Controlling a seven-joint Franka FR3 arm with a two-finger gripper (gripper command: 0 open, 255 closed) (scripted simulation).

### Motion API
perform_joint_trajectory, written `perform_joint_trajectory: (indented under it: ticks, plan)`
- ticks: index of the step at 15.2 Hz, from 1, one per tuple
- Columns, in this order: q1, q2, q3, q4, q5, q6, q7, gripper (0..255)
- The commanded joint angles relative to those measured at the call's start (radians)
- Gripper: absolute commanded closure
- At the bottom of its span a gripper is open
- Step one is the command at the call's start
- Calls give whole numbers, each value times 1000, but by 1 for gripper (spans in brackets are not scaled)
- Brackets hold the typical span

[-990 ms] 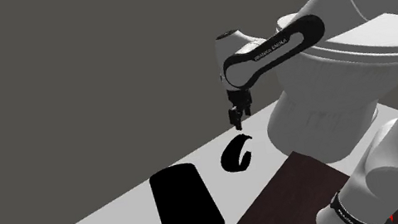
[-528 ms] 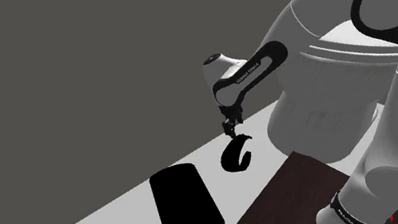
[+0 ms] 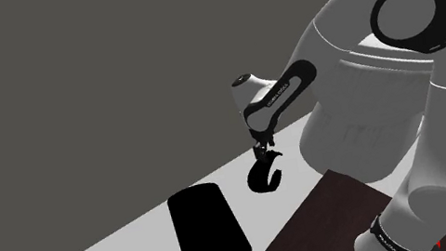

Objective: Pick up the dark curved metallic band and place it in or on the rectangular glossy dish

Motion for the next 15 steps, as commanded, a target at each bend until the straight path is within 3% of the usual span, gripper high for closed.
perform_joint_trajectory:
  ticks: [1,7,8,15]
  plan:
    - [-1,7,-1,-2,-3,9,2,0]
    - [-1,7,-1,-2,-3,9,2,0]
    - [-1,7,-1,-2,-3,9,2,255]
    - [-1,7,-1,-2,-3,9,2,255]
